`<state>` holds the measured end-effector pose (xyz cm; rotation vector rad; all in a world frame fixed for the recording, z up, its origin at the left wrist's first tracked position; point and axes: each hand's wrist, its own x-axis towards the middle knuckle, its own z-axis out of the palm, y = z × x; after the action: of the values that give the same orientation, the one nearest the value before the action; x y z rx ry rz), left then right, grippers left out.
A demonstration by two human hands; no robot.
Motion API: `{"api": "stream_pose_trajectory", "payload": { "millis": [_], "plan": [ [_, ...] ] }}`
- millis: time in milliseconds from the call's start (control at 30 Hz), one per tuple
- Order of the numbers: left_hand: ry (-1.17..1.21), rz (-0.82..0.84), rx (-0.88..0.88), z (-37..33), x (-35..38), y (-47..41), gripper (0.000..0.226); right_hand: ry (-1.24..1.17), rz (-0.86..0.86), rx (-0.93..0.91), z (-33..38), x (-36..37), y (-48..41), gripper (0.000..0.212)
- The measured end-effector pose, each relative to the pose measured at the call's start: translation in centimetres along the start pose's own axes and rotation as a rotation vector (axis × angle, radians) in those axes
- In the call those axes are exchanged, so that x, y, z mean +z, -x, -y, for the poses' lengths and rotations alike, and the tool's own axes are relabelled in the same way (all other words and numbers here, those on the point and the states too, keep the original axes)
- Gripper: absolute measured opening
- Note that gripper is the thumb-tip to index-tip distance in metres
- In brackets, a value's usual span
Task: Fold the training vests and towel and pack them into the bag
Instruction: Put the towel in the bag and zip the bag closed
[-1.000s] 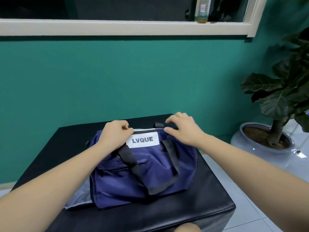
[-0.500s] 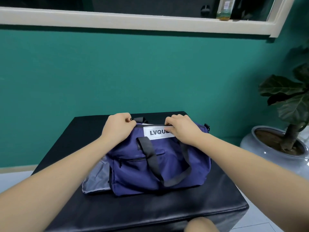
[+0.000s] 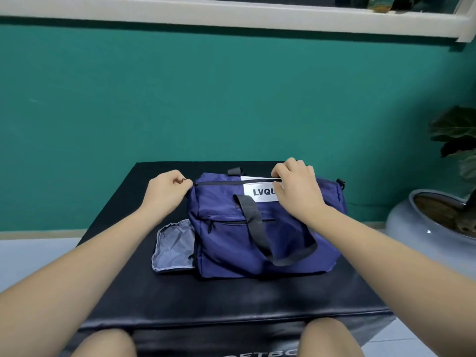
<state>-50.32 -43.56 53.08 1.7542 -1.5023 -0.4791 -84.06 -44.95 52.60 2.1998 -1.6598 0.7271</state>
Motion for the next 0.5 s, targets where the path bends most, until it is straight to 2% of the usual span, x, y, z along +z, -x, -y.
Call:
{"api": "stream_pose_trajectory", "payload": {
  "millis": [100,233,400,500],
  "plan": [
    [0.040,0.009,-0.021,0.9,0.2,1.5,0.027,-0.137,-0.012,0.017,4.3,-1.2,2.2,0.008],
    [0.109,0.022,-0.070,2.5,0.9,4.0,0.040,-0.266,0.097,0.096,9.7,-1.4,5.4,0.023],
    [0.159,0.095,-0.088,3.9,1.8,6.7,0.053,-0.217,0.224,0.109,14.0,0.4,7.4,0.034],
    [0.197,0.114,-0.096,3.3,2.3,7.8,0.054,-0.189,0.242,0.145,15.1,1.9,7.7,0.040]
  ]
}}
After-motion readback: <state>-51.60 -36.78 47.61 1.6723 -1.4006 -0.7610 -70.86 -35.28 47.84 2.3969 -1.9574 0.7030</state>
